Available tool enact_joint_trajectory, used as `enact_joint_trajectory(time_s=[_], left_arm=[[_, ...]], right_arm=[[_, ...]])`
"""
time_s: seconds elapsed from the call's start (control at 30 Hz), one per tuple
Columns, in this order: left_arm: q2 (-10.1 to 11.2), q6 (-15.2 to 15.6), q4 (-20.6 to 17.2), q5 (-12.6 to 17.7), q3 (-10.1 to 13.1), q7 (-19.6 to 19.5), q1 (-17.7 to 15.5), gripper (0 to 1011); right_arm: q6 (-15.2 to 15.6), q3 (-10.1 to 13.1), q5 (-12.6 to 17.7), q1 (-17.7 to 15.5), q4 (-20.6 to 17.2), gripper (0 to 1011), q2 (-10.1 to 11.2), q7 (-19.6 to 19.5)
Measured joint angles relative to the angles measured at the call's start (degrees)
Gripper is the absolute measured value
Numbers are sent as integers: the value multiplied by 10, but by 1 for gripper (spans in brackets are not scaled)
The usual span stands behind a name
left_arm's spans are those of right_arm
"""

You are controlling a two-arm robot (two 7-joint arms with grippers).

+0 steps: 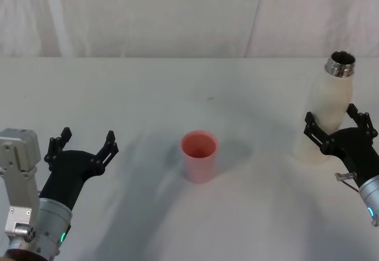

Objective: Grasp the thermos with one hand and pour water into the cup lid.

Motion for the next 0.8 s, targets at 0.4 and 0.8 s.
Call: enact_joint_trajectory(time_s=[0.4, 0.8], left_arm=[[0, 0, 0, 0, 0, 0, 0, 1001], [0, 0, 0, 0, 0, 0, 0, 1001]], right_arm=[[2, 4, -2, -18, -18, 1003, 1, -4], [0, 7, -5, -51, -45, 1003, 5, -6]])
